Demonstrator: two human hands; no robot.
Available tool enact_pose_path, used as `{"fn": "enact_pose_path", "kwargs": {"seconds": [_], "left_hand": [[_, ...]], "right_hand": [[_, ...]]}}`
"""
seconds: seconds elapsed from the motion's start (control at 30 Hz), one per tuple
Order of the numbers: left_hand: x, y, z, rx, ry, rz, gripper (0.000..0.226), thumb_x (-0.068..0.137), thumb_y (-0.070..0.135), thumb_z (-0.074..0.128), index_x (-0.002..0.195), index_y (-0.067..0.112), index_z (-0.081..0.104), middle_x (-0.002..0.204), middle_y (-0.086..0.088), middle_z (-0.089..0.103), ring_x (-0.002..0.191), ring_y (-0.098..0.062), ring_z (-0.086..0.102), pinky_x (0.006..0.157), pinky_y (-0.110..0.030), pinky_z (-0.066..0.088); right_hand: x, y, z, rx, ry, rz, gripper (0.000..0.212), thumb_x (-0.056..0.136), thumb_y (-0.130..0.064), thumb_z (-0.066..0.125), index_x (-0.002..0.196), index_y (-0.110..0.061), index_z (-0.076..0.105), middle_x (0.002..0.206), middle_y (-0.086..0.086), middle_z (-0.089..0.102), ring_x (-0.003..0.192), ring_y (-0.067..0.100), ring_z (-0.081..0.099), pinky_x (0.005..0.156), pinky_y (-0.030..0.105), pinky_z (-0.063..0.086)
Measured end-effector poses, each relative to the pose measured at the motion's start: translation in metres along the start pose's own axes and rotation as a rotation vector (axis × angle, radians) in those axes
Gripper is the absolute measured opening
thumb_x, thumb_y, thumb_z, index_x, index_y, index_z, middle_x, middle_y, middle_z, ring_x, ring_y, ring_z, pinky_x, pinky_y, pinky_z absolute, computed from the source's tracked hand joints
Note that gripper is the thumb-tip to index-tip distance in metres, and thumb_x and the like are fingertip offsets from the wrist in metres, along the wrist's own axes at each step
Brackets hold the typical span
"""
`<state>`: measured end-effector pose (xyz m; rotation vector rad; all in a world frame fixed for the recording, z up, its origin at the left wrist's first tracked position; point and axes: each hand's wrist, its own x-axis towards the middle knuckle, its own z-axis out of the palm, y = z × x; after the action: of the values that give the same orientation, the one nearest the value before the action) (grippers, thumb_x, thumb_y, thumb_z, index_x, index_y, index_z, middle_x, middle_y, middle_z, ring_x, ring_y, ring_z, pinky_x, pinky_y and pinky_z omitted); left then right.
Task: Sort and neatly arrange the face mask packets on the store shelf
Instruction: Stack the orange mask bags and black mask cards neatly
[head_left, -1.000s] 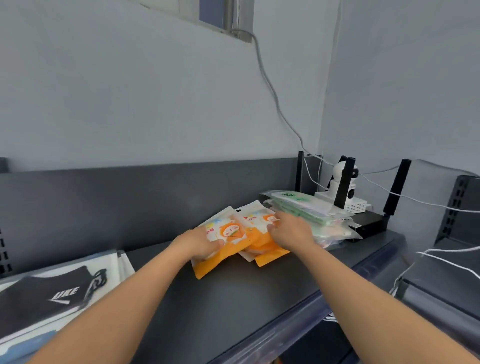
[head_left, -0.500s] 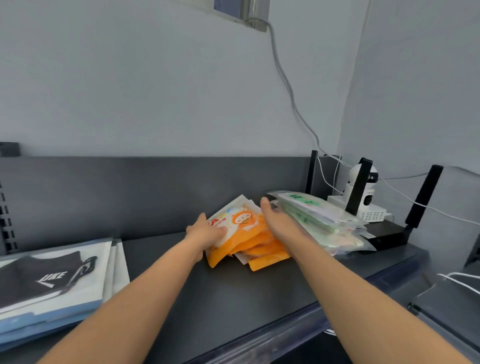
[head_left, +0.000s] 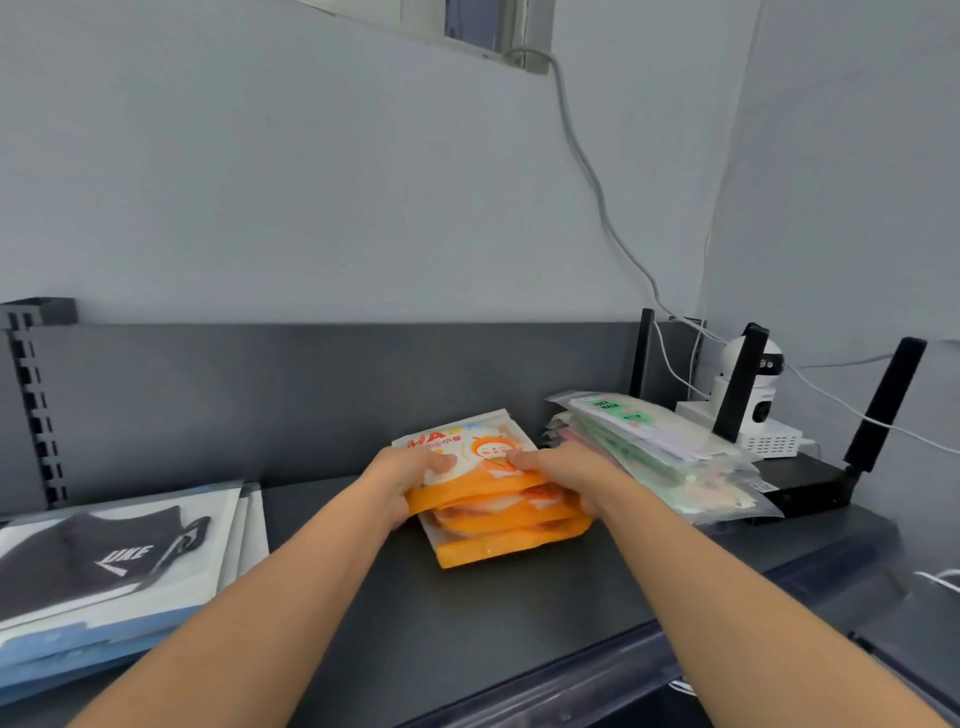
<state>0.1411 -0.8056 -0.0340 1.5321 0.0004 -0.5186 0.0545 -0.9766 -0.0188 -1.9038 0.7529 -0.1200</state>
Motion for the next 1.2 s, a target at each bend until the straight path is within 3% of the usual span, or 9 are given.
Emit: {"fn": "enact_pose_path", "kwargs": {"seconds": [0.17, 0.33, 0.47, 0.53, 0.67, 0.8, 1.0, 1.1, 1.2], "left_hand": [[-0.007, 0.001, -0.017, -0.043, -0.063, -0.080, 0.076, 0.061, 0.004, 0.086, 0.129, 0.012, 0.052, 0.114, -0.017, 0.065, 0.098, -0.035, 0.067, 0.085, -0.050, 0.056], [-0.021, 0.013, -0.029, -0.158, -0.167, -0.013, 0.068, 0.056, 0.005, 0.088, 0.118, 0.010, 0.061, 0.104, -0.016, 0.073, 0.093, -0.036, 0.070, 0.085, -0.054, 0.055], [-0.027, 0.034, -0.034, -0.134, -0.131, 0.405, 0.114, 0.056, 0.007, 0.090, 0.148, 0.022, 0.024, 0.128, -0.008, 0.061, 0.107, -0.031, 0.065, 0.084, -0.057, 0.055], [-0.030, 0.037, -0.037, -0.041, -0.135, 0.599, 0.127, 0.052, 0.015, 0.093, 0.149, 0.032, 0.013, 0.132, -0.002, 0.058, 0.113, -0.026, 0.063, 0.089, -0.055, 0.054], [-0.032, 0.014, -0.048, 0.117, -0.239, 0.649, 0.122, 0.058, 0.002, 0.088, 0.148, 0.028, 0.010, 0.126, 0.002, 0.061, 0.112, -0.019, 0.065, 0.093, -0.050, 0.053], [-0.023, -0.008, -0.059, 0.198, -0.328, 0.508, 0.133, 0.046, 0.021, 0.094, 0.148, 0.030, 0.009, 0.128, 0.001, 0.062, 0.113, -0.018, 0.064, 0.098, -0.051, 0.050], [-0.024, 0.002, -0.055, 0.257, -0.154, 0.749, 0.086, 0.061, 0.005, 0.088, 0.129, 0.028, 0.041, 0.120, 0.003, 0.065, 0.107, -0.014, 0.066, 0.086, -0.040, 0.058], [-0.020, -0.001, -0.059, 0.361, -0.257, 0.726, 0.087, 0.056, 0.019, 0.091, 0.131, 0.020, 0.046, 0.120, -0.002, 0.067, 0.110, -0.017, 0.066, 0.090, -0.045, 0.056], [-0.013, -0.011, -0.069, 0.409, -0.299, 0.595, 0.107, 0.044, 0.038, 0.095, 0.136, 0.026, 0.041, 0.125, 0.002, 0.064, 0.117, -0.018, 0.061, 0.098, -0.048, 0.051]], "right_hand": [[-0.003, 0.011, 0.003, 0.291, -0.187, 0.075, 0.057, 0.070, -0.024, 0.087, 0.120, -0.010, 0.063, 0.107, 0.013, 0.072, 0.096, 0.031, 0.070, 0.087, 0.047, 0.057], [-0.003, 0.009, 0.012, 0.525, -0.216, -0.148, 0.049, 0.077, -0.012, 0.080, 0.122, -0.005, 0.063, 0.100, 0.015, 0.076, 0.089, 0.032, 0.073, 0.076, 0.042, 0.059], [-0.010, -0.005, 0.009, 0.696, -0.232, -0.424, 0.048, 0.079, 0.001, 0.073, 0.124, -0.011, 0.060, 0.109, 0.013, 0.074, 0.090, 0.029, 0.073, 0.070, 0.040, 0.059], [-0.012, -0.011, 0.006, 0.747, -0.261, -0.519, 0.049, 0.079, 0.010, 0.068, 0.121, -0.014, 0.060, 0.111, 0.010, 0.073, 0.092, 0.028, 0.073, 0.069, 0.040, 0.060], [-0.002, 0.003, 0.021, 0.593, -0.209, -0.548, 0.064, 0.073, 0.022, 0.063, 0.127, -0.011, 0.054, 0.113, 0.007, 0.071, 0.101, 0.025, 0.071, 0.072, 0.034, 0.059], [0.007, 0.016, 0.035, 0.432, -0.295, -0.454, 0.079, 0.065, 0.013, 0.074, 0.135, -0.011, 0.046, 0.120, 0.010, 0.069, 0.106, 0.027, 0.069, 0.086, 0.044, 0.058], [0.007, 0.007, 0.037, 0.426, -0.224, -0.557, 0.077, 0.070, 0.020, 0.069, 0.132, -0.018, 0.042, 0.123, 0.006, 0.066, 0.112, 0.022, 0.066, 0.088, 0.042, 0.058], [0.011, 0.011, 0.038, 0.401, -0.239, -0.548, 0.076, 0.072, 0.019, 0.067, 0.133, -0.017, 0.041, 0.124, 0.007, 0.065, 0.112, 0.021, 0.066, 0.087, 0.040, 0.059], [0.013, 0.019, 0.041, 0.364, -0.321, -0.495, 0.080, 0.072, 0.016, 0.068, 0.137, -0.019, 0.037, 0.125, 0.007, 0.065, 0.113, 0.022, 0.065, 0.089, 0.040, 0.057]]}}
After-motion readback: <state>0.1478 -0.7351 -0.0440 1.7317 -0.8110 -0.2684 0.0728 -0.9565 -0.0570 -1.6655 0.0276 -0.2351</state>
